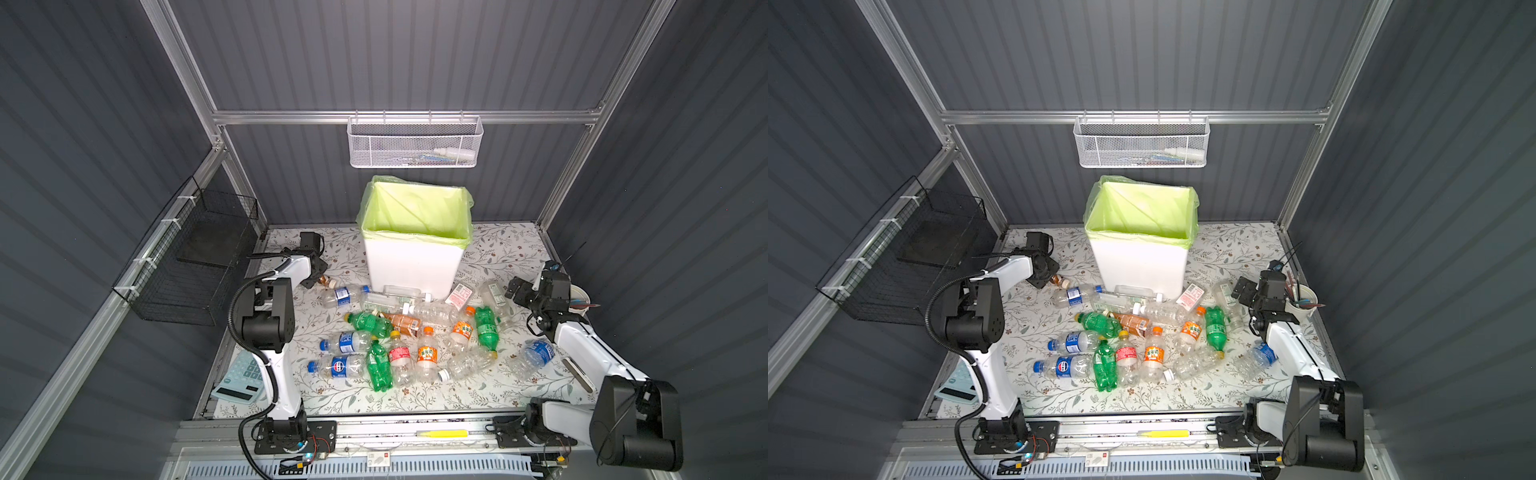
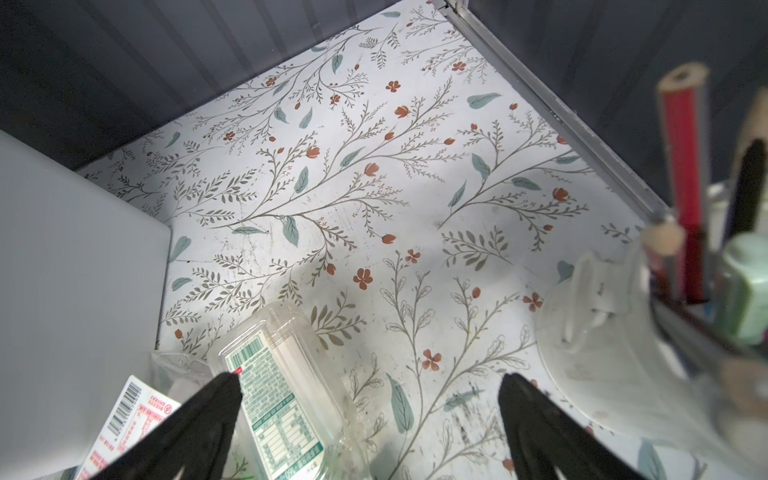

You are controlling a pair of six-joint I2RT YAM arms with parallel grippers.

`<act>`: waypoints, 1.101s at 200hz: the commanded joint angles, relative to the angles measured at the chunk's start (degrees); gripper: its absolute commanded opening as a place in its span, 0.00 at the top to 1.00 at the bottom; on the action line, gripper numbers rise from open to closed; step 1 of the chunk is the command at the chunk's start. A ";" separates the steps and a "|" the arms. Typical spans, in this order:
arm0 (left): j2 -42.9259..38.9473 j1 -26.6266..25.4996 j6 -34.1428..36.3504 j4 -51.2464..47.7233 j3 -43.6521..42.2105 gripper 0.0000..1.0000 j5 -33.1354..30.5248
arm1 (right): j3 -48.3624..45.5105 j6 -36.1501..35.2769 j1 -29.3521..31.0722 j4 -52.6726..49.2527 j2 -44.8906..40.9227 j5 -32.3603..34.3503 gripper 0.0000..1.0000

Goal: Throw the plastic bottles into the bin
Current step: 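Lift the brown coffee bottle with the left gripper toward the bin, then open the left gripper over the bin to drop the coffee bottle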

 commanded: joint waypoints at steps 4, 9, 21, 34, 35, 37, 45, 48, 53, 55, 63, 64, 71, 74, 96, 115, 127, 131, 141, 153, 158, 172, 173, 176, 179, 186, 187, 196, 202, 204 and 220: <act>-5.59 -1.60 4.96 4.18 -0.06 0.54 -0.87 | 1.31 -0.22 0.09 -0.85 -1.69 0.04 0.01; -6.22 -1.88 5.68 4.53 0.13 0.54 -1.24 | 1.29 -0.22 0.09 -0.89 -1.94 0.12 0.01; -7.83 -2.66 7.36 5.74 0.59 0.54 -1.53 | 1.47 -0.31 0.11 -1.14 -2.36 0.21 0.01; -9.92 -3.79 9.33 7.39 0.88 0.54 -2.12 | 1.55 -0.22 0.09 -1.22 -2.99 0.18 0.01; -10.13 -3.88 9.51 7.51 0.93 0.54 -2.21 | 1.54 -0.16 0.09 -1.24 -3.09 0.22 0.01; -10.45 -4.12 9.86 7.87 0.93 0.54 -2.28 | 1.54 -0.15 0.09 -1.20 -3.08 0.18 0.01; -11.91 -5.05 11.58 8.96 1.25 0.54 -2.92 | 1.60 -0.01 0.09 -1.21 -3.41 0.13 0.01; -12.50 -5.49 12.34 9.45 1.39 0.53 -3.25 | 1.59 0.03 0.09 -1.24 -3.66 0.13 0.01; -13.55 -6.24 13.67 10.10 1.77 0.54 -4.05 | 1.68 0.12 0.09 -1.20 -3.73 0.03 0.01; -13.96 -6.53 14.35 10.34 1.91 0.54 -4.33 | 1.64 0.12 0.09 -1.19 -3.85 -0.04 0.01; -15.86 -7.92 16.96 11.29 2.75 0.53 -6.01 | 1.77 0.20 0.09 -1.25 -4.15 -0.16 0.01; -16.09 -8.10 17.45 11.35 2.88 0.53 -6.22 | 1.79 0.21 0.09 -1.25 -4.18 -0.14 0.01; -18.06 -9.25 20.45 12.32 3.98 0.53 -8.13 | 1.89 0.13 0.09 -1.33 -4.44 -0.21 0.01; -18.96 -9.77 21.92 12.73 4.58 0.53 -9.02 | 2.03 0.13 0.09 -1.36 -4.58 -0.19 0.01; -24.88 -11.99 31.84 18.48 9.31 0.52 -11.83 | 2.36 -0.22 0.10 -1.55 -4.81 0.03 0.01; -27.43 -12.59 37.09 21.23 14.89 0.52 -9.38 | 2.65 -0.06 0.12 -1.43 -6.84 0.05 0.01; -27.99 -14.08 39.97 23.15 17.24 0.52 -7.68 | 2.64 0.30 0.10 -1.44 -7.23 0.10 0.01; -28.05 -14.77 40.98 23.74 17.83 0.52 -7.20 | 2.64 0.45 0.11 -1.43 -7.41 0.13 0.01; -27.55 -16.85 43.05 25.05 19.08 0.52 -6.13 | 2.64 0.74 0.14 -1.34 -7.74 0.04 0.01; -25.69 -19.47 45.09 25.08 20.64 0.50 -4.63 | 2.56 1.00 0.09 -1.35 -8.12 -0.12 0.01; -24.43 -20.47 45.27 24.08 21.85 0.49 -3.92 | 2.51 1.17 0.10 -1.35 -8.24 -0.15 0.01; -19.26 -22.91 45.37 19.03 25.78 0.47 -1.50 | 2.50 1.52 0.13 -1.56 -8.26 -0.66 0.01; -18.85 -23.10 45.33 18.51 26.13 0.47 -1.25 | 2.50 1.53 0.11 -1.63 -8.26 -0.70 0.01; -17.57 -23.62 45.14 16.88 27.18 0.46 -0.74 | 2.52 1.61 0.09 -1.78 -8.26 -0.88 0.01; -16.28 -24.18 44.99 15.20 28.31 0.46 -0.22 | 2.57 1.65 0.10 -1.89 -8.25 -0.91 0.01; -13.48 -25.53 45.12 11.76 30.67 0.43 1.17 | 2.55 1.87 0.09 -2.31 -8.26 -1.05 0.01; -13.06 -25.73 45.20 11.19 30.99 0.43 1.23 | 2.53 1.92 0.09 -2.40 -8.26 -1.07 0.01; -10.06 -27.59 46.34 7.50 33.31 0.36 1.79 | 2.49 2.22 0.09 -2.86 -8.26 -1.06 0.01; -8.75 -28.70 47.59 5.58 34.39 0.31 2.01 | 2.51 2.31 0.09 -3.36 -8.33 -1.17 0.01; -8.32 -28.98 47.90 5.12 34.63 0.29 1.96 | 2.51 2.32 0.16 -3.49 -8.39 -1.24 0.01; -8.15 -30.40 50.01 4.03 35.82 0.13 0.99 | 2.81 2.24 0.09 -4.70 -8.99 -1.16 0.01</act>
